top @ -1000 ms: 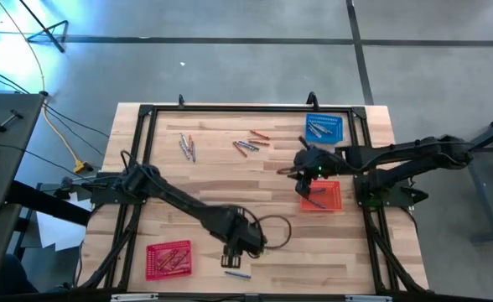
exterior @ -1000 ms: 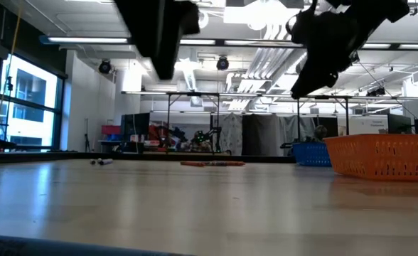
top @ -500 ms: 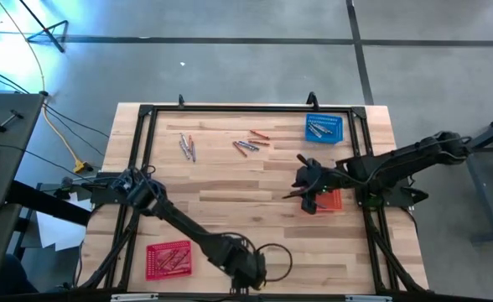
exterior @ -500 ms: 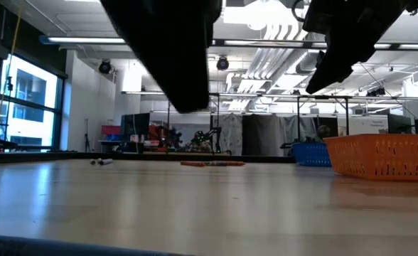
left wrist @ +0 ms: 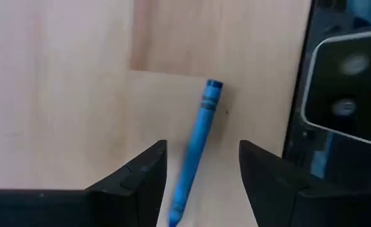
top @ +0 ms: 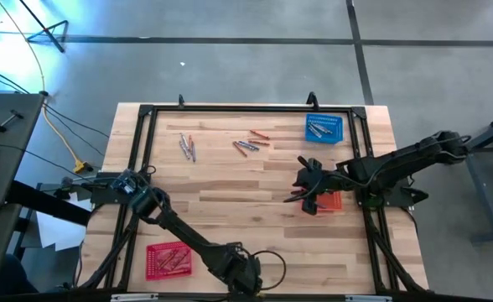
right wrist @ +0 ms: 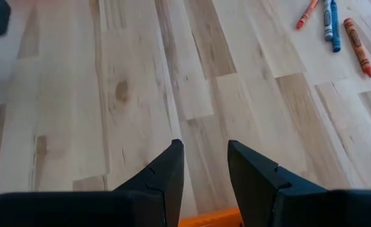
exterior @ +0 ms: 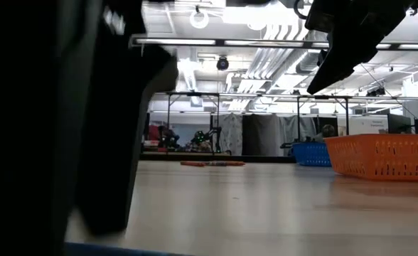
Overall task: Sort crayons
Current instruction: Put the blue crayon into the orange bin
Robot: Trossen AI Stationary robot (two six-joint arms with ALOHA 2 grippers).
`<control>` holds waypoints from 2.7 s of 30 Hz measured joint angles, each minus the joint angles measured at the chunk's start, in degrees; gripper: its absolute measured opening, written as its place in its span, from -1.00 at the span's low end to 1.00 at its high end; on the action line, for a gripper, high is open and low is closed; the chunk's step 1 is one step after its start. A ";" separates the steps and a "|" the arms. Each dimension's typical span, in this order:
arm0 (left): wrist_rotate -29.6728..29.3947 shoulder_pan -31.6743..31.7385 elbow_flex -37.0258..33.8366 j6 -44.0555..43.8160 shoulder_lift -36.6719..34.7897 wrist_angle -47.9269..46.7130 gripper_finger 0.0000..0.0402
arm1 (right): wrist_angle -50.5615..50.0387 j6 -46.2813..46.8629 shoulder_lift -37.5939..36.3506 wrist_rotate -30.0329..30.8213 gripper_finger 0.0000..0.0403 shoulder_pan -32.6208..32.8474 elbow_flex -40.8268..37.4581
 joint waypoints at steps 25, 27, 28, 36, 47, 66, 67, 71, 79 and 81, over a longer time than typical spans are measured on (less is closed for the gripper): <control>5.54 4.21 0.15 -3.92 2.22 -4.42 -0.96 | -0.59 -1.87 0.00 0.36 -0.42 -0.02 0.00; 6.39 4.56 0.69 -3.91 2.25 -4.80 -0.98 | -0.84 -1.92 0.00 0.36 -0.42 -0.02 0.00; 6.55 4.67 1.09 -3.69 2.31 -5.04 -0.99 | -1.08 -1.95 0.00 0.36 -0.42 -0.02 0.00; -1.36 4.97 5.33 0.53 1.97 -8.09 -1.00 | -6.11 -2.47 -0.54 1.60 -0.42 -0.24 0.00; -29.33 5.64 6.86 -6.34 -8.52 -19.43 -1.00 | -13.15 0.05 -13.36 4.98 -0.42 -0.35 0.02; -65.84 4.30 6.97 7.62 -23.09 -16.75 -1.00 | -13.50 -3.09 -31.21 12.48 -0.42 -0.35 0.07; -66.31 4.46 6.97 7.67 -23.26 -16.79 -1.00 | -13.47 -4.39 -31.15 12.61 -0.42 -0.35 0.07; -67.61 5.27 6.97 7.68 -23.36 -16.82 -1.00 | -12.85 -9.63 -30.76 18.92 -0.42 -0.35 0.07; -69.46 8.99 6.97 8.84 -23.36 -16.86 -1.00 | -3.83 -16.28 -27.75 28.77 -0.42 -0.35 0.07; -69.54 9.87 6.97 10.52 -23.36 -16.86 -1.00 | 1.33 -20.02 -26.15 24.21 -0.42 -0.35 0.07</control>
